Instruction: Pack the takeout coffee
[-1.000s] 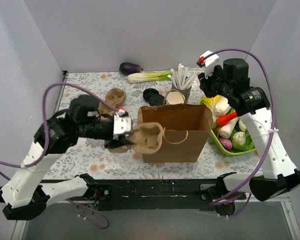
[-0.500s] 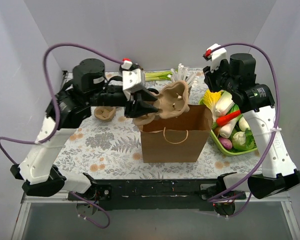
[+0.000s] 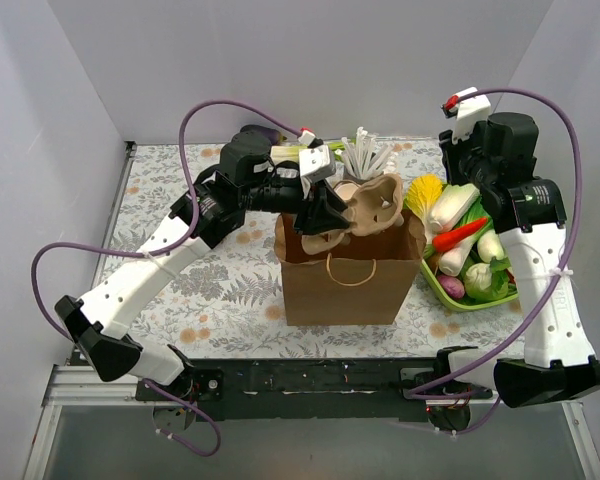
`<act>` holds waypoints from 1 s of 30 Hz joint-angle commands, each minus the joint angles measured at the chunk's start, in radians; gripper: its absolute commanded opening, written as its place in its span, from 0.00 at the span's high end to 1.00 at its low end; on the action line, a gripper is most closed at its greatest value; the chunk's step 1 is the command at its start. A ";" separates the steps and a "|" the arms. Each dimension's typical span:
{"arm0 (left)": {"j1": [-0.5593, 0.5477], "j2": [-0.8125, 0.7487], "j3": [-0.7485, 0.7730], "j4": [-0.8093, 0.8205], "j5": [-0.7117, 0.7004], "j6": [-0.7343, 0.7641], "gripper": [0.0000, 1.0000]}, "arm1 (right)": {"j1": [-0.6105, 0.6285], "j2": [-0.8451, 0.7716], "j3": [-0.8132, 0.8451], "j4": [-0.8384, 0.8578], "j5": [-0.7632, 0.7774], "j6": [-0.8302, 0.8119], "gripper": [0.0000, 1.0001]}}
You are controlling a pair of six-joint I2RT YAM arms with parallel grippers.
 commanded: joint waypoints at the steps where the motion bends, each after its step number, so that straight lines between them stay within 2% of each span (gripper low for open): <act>1: 0.003 -0.025 -0.037 0.065 0.030 0.045 1.00 | -0.005 -0.052 -0.037 0.045 -0.005 0.022 0.66; 4: 0.000 -0.013 -0.062 0.020 0.024 0.095 1.00 | -0.008 -0.057 -0.040 0.051 -0.022 0.023 0.66; 7: -0.003 0.004 -0.070 -0.059 0.008 0.216 1.00 | -0.008 -0.054 -0.046 0.060 -0.033 0.028 0.66; 10: -0.009 0.047 -0.027 -0.151 -0.015 0.292 1.00 | -0.009 -0.057 -0.052 0.057 -0.050 0.029 0.66; 12: -0.015 0.075 0.005 -0.226 -0.024 0.333 1.00 | -0.009 -0.061 -0.057 0.052 -0.146 0.023 0.66; 15: -0.026 0.108 0.038 -0.265 -0.061 0.341 1.00 | -0.009 -0.061 -0.065 0.022 -0.228 -0.001 0.66; 22: -0.066 0.185 0.126 -0.346 -0.140 0.321 1.00 | -0.009 -0.092 -0.149 0.014 -0.257 -0.012 0.66; 30: -0.112 0.245 0.220 -0.472 -0.315 0.290 1.00 | -0.009 -0.115 -0.227 -0.038 -0.264 -0.021 0.66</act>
